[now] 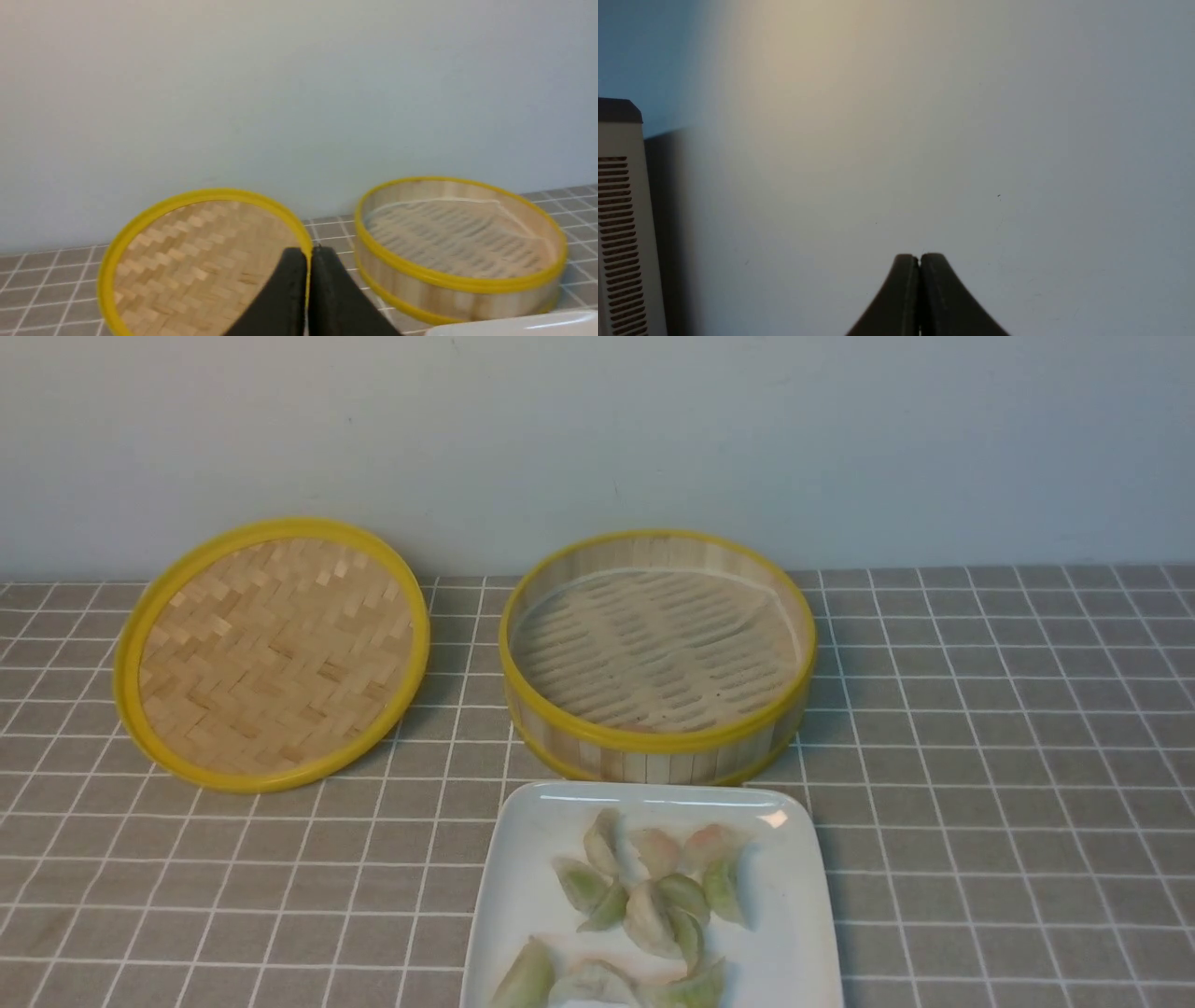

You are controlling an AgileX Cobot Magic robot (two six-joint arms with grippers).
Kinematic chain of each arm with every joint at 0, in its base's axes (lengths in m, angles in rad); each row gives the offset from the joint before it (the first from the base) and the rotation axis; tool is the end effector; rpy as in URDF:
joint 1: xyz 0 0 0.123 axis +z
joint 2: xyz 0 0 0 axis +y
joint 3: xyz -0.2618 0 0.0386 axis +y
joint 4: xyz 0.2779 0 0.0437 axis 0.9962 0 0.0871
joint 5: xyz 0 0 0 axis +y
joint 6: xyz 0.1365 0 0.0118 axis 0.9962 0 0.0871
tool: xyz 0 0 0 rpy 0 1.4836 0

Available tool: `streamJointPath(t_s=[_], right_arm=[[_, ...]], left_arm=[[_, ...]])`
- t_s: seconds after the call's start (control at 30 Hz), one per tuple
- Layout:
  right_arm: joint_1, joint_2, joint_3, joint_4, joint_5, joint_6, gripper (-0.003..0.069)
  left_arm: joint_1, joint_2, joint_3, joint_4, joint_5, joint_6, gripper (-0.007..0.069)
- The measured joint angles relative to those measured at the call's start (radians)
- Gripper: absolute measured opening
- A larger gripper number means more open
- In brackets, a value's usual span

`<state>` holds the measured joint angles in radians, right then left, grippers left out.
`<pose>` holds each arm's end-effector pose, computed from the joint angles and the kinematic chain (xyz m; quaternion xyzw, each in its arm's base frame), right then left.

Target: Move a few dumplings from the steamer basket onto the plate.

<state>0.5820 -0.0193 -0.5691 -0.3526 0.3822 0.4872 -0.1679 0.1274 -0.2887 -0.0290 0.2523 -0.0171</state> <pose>0.0712 0.0257 0.3891 -0.0723 0.5841 0.2567 0.7666 0.1472 -0.0260 0.2817 0.0460 0.7069 -0.0776 0.7015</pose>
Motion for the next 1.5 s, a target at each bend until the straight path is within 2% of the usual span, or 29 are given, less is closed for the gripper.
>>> streamJointPath(t_s=[0.1,0.23,0.53,1.5], right_arm=[[0.000,0.000,0.000,0.000,0.000,0.000,-0.0013],[0.000,0.000,0.000,0.000,0.000,0.000,-0.0013],[0.000,0.000,0.000,0.000,0.001,0.000,-0.0013],[0.000,0.000,0.000,0.000,0.003,0.000,-0.0013]], left_arm=[[0.056,-0.070,0.173,0.001,-0.064,0.017,-0.0005],[0.083,-0.132,0.307,0.002,-0.064,0.052,-0.0005],[0.089,-0.138,0.317,-0.013,0.114,0.120,-0.0005],[0.089,-0.138,0.317,-0.037,0.118,0.124,-0.0005]])
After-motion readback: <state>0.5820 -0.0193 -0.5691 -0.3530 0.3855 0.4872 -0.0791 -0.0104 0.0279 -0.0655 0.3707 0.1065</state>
